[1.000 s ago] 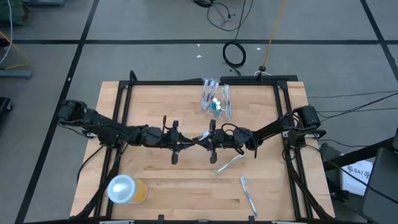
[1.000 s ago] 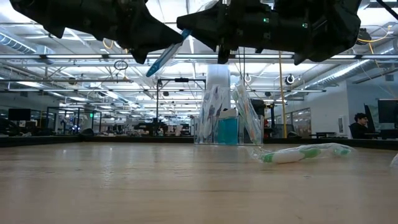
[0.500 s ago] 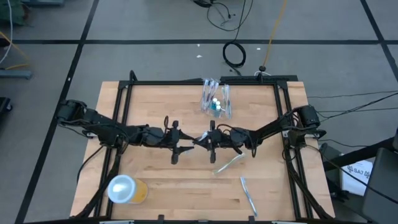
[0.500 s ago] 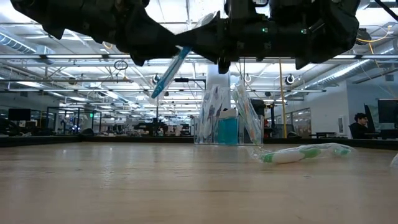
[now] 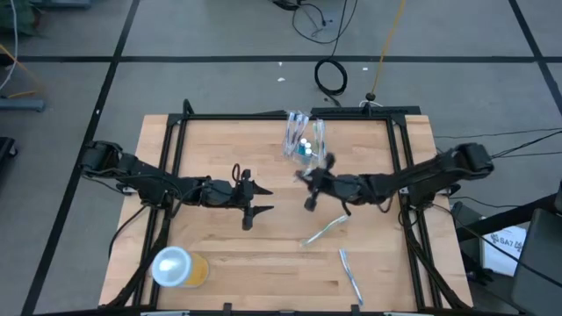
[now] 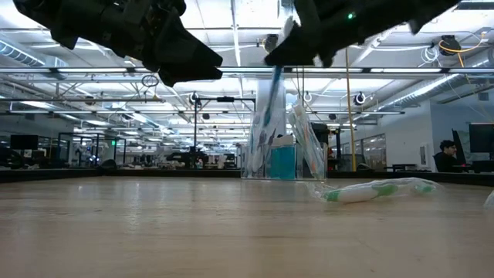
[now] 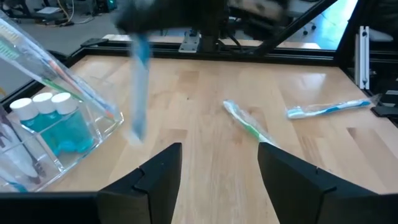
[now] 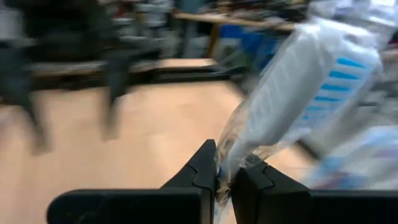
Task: Pick & Place toothbrushing station
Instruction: Put the blue toothbrush into the transparent organizer
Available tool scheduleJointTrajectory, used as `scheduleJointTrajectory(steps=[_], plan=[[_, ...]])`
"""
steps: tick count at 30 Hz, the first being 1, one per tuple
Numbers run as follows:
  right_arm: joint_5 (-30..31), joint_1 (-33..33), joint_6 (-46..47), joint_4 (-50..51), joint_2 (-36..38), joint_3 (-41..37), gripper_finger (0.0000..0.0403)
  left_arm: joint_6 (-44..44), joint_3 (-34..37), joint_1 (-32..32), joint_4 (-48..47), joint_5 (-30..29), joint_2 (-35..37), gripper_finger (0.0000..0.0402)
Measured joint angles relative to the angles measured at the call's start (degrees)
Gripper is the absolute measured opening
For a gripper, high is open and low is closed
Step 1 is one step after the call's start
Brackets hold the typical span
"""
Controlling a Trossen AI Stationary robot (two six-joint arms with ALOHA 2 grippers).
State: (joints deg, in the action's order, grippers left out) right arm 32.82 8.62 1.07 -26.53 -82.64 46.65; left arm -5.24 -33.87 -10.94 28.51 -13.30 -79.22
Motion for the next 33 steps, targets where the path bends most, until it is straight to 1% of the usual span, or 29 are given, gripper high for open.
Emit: scheduleJointTrajectory(steps=[2, 4, 7, 12, 18, 23, 30, 33], plan=[[5.1, -0.4, -1.8, 2.2, 3.1, 0.0, 0.0017, 0.0, 0.0, 0.0, 0.0, 0.0, 0.0, 0.0218], [8.6, -1.2, -2.5, 3.7, 5.3, 0.0, 0.0017, 0.0, 0.0, 0.0, 0.0, 0.0, 0.0, 0.0218], [10.5, -3.0, -3.3, 6.3, 7.7, 0.0, 0.0016, 0.0, 0.0, 0.0, 0.0, 0.0, 0.0, 0.0218], [10.7, -7.8, -2.4, 9.0, 8.5, 0.0, 0.0016, 0.0, 0.0, 0.0, 0.0, 0.1, 0.0, 0.0218], [10.6, -12.3, 4.7, 16.0, 8.4, -0.3, 0.0016, 0.0, 0.0, 0.0, 0.0, 0.2, 0.0, 0.0218], [10.6, -13.3, 8.2, 15.0, 8.5, -3.2, 0.0016, 0.3, 0.0, 0.0, 0.0, 0.2, 0.0, 0.0218], [10.6, -16.4, 13.6, 13.3, 8.5, -9.5, 0.0016, 0.2, 0.0, 0.0, 0.0, 0.2, 0.0, 0.0218], [8.8, -18.1, 15.0, 10.0, 8.5, -12.8, 0.0016, 0.2, 0.0, 0.0, 0.0, 0.2, 0.0, 0.0218]])
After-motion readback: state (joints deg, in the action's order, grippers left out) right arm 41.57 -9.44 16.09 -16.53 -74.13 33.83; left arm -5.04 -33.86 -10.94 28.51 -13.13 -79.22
